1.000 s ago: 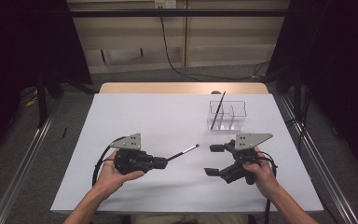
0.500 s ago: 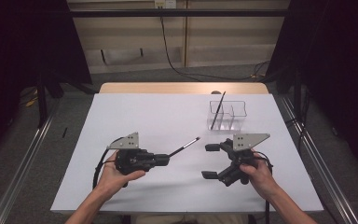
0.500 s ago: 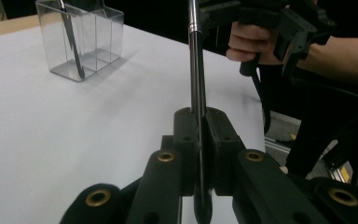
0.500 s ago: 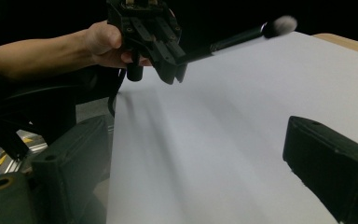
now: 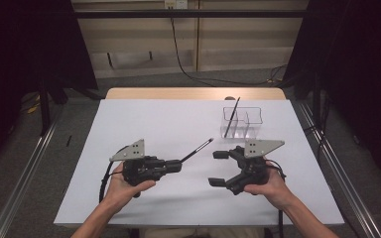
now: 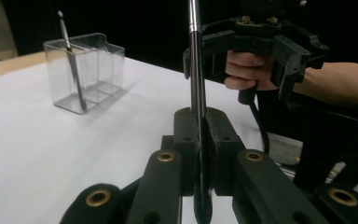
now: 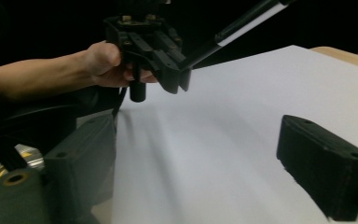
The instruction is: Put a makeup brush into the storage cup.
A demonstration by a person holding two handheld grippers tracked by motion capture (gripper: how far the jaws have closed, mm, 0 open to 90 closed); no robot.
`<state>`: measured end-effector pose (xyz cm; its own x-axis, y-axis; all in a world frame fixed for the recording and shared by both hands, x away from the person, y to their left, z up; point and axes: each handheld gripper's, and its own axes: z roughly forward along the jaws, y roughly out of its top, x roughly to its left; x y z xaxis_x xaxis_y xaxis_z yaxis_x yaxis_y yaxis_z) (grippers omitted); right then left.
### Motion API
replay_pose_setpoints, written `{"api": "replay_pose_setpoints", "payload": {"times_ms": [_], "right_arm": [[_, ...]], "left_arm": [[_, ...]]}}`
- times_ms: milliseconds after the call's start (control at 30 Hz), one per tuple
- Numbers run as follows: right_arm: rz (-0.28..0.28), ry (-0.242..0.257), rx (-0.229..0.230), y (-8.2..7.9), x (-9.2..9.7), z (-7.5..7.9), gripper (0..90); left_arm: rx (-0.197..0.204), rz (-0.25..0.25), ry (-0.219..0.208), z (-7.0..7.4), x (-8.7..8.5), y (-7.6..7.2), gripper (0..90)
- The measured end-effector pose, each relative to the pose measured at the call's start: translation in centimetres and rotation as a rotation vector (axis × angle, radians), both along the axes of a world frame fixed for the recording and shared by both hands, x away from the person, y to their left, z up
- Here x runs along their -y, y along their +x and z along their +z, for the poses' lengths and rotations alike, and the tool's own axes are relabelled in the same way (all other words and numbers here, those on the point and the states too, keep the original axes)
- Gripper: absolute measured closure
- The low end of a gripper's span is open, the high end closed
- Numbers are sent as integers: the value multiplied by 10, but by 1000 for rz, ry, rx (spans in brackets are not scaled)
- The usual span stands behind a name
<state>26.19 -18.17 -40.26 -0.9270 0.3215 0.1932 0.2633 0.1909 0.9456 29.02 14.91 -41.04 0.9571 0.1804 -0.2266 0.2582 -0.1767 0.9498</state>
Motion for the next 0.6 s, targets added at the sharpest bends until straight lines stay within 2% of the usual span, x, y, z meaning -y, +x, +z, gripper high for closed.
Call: {"api": "replay_pose_setpoints", "payload": {"times_ms": [67, 267, 300, 367, 400, 433, 500, 600], "right_arm": [[-4, 12, -3, 2, -1, 2, 138], [-21, 46, 32, 10, -6, 11, 185], [-30, 53, 49, 10, -6, 12, 192], [-23, 67, 67, 11, -7, 15, 279], [-35, 72, 79, 11, -7, 15, 289], [-44, 72, 94, 10, -7, 16, 336], [-36, 85, 83, 12, -7, 15, 354], [-37, 88, 82, 15, -6, 14, 432]], "left_arm": [[4, 3, -6, 1, 0, 0, 841], [19, -2, -22, 4, 4, 0, 841], [20, -4, -20, 4, 5, 0, 841], [21, -4, -23, 4, 7, 0, 841], [22, -8, -20, 4, 8, 0, 841], [25, -9, -18, 4, 8, 0, 841], [25, -14, -20, 4, 9, 0, 841], [32, -16, -9, 3, 11, 0, 841]]}}
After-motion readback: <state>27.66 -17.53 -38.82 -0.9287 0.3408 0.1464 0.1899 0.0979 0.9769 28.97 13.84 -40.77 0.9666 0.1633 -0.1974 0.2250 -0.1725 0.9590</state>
